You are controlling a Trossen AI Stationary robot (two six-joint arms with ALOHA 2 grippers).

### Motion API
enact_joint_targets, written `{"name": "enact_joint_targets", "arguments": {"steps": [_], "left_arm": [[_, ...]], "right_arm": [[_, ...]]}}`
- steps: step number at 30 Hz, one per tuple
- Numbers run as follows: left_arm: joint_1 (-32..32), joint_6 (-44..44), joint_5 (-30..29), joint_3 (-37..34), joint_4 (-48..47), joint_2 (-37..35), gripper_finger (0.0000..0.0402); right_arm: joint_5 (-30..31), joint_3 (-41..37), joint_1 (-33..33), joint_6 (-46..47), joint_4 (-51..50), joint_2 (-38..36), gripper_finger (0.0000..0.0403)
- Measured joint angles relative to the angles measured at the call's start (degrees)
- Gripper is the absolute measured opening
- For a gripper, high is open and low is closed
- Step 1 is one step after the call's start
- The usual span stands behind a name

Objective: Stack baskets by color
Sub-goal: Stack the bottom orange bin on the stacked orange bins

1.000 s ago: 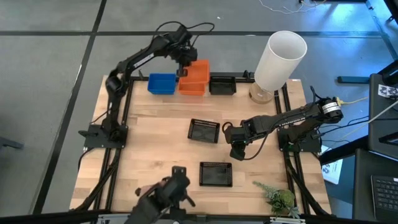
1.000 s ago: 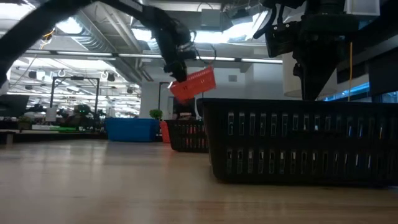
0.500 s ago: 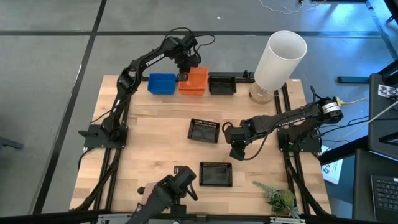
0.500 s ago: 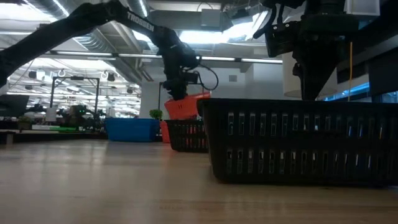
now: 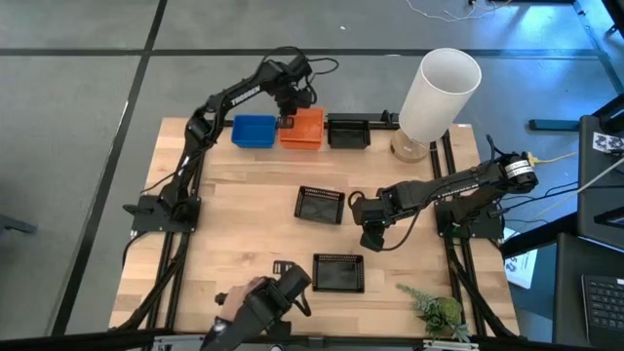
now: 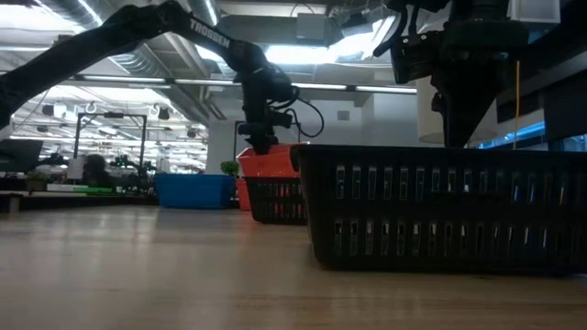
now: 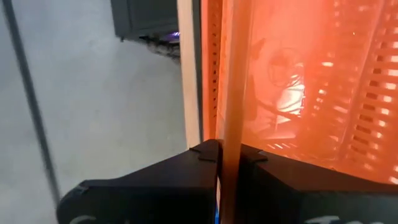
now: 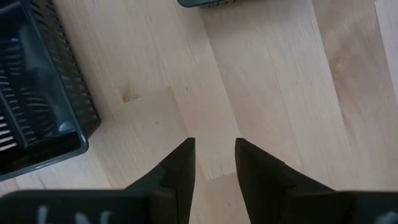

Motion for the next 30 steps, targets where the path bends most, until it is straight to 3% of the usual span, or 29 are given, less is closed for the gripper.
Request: {"name": "enact_joint_targets", "arguments": {"steps": [5, 21, 30], "left_arm": [[-1.5, 0.6, -6.5, 0.0, -0.2, 0.0, 0.0000], [-3.2, 1.4, -14.0, 0.0, -0.6, -0.1, 0.0003], [-3.7, 0.3, -12.8, 0.0, -0.5, -0.1, 0.0072]], "right_arm": [[0.0, 0.0, 0.0, 0.0, 0.0, 0.0, 0.0113], [0.0, 0.0, 0.0, 0.0, 0.0, 0.0, 0.0113], [0.0, 0.0, 0.0, 0.0, 0.0, 0.0, 0.0113]]}}
